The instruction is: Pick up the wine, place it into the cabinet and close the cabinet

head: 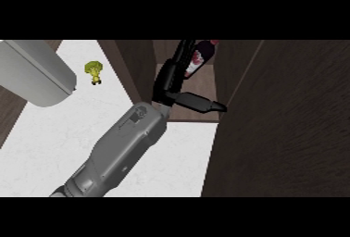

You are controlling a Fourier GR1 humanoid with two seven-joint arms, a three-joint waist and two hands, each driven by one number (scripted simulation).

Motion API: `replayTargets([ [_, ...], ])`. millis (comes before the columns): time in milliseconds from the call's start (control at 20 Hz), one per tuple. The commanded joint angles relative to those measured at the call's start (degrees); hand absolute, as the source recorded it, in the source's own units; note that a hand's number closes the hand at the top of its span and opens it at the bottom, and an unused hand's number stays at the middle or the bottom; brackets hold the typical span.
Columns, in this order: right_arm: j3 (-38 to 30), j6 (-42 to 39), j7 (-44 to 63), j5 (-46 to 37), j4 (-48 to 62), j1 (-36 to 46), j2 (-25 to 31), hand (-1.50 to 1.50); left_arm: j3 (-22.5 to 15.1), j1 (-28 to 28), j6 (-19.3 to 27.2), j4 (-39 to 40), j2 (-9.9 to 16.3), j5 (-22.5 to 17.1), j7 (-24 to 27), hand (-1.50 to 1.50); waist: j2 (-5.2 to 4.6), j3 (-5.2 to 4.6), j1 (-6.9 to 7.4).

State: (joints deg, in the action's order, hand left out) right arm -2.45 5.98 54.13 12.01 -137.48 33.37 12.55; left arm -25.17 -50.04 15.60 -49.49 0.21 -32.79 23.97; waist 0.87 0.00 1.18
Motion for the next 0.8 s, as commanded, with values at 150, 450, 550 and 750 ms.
replayTargets([
  [150, 0.4, 1.2, 3.2, 0.7, -1.3, 3.4, 1.3, -1.50, -9.5, 9.0, 14.5, -22.2, -0.2, 0.8, -7.7, -1.50, -0.32, -0.02, -0.67],
  [450, 3.3, 3.2, 2.7, -2.6, -1.5, 3.7, 0.1, -1.50, -16.6, 19.6, 23.6, -35.3, -0.1, 2.0, -8.0, -1.50, -0.41, -0.04, -0.64],
  [550, 0.4, 2.1, 2.1, 0.1, -2.1, 2.1, 0.9, -1.50, -19.3, 20.7, 27.9, -38.2, -0.2, 2.9, -7.0, -1.50, -0.50, -0.01, -1.08],
  [750, 3.3, 2.7, 3.4, -2.2, -5.8, -0.6, 0.5, -1.50, -20.9, 33.4, 24.8, -45.8, 2.0, 3.9, -4.7, 1.50, -0.48, -0.04, -0.88],
])
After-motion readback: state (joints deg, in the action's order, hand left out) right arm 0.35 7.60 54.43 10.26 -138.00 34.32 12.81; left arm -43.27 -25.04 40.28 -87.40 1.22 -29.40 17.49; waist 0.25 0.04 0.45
